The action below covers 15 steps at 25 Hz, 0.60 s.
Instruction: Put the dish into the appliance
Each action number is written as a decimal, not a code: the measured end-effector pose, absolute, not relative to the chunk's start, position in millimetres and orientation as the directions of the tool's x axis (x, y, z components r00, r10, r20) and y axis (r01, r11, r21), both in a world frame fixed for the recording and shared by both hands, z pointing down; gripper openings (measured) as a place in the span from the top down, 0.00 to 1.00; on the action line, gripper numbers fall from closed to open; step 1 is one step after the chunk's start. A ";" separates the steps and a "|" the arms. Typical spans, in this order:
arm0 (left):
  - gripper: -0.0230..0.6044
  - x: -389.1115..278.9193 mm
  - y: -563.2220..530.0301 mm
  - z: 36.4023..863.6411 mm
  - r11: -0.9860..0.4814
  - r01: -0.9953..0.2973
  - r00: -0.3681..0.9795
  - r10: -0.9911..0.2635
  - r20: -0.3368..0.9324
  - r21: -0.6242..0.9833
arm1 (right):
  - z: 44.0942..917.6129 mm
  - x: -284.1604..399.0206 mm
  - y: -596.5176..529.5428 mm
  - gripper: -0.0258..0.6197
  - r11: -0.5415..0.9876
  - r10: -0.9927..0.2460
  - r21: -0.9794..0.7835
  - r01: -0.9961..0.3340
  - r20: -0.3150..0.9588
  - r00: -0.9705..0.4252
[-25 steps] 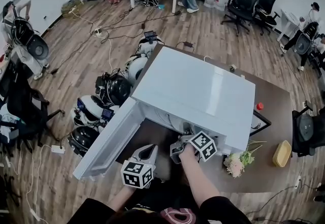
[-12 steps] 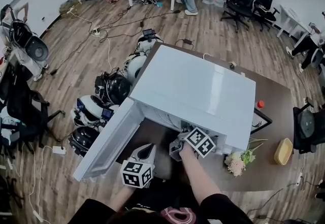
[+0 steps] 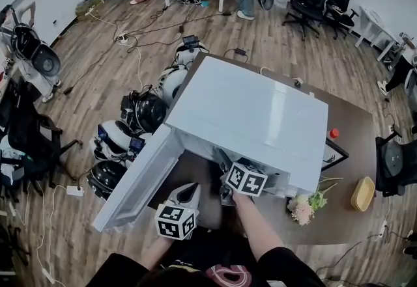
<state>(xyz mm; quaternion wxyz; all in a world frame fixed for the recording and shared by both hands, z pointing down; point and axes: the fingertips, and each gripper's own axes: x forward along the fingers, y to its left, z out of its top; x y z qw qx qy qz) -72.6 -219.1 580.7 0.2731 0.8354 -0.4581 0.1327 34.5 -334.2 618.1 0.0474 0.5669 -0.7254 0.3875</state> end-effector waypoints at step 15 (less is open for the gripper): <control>0.95 -73.1 -217.7 571.8 -0.429 -0.837 0.545 -0.707 0.451 0.340 | 635.6 26.3 -310.3 0.43 0.288 -0.687 0.053 -0.956 0.707 -0.167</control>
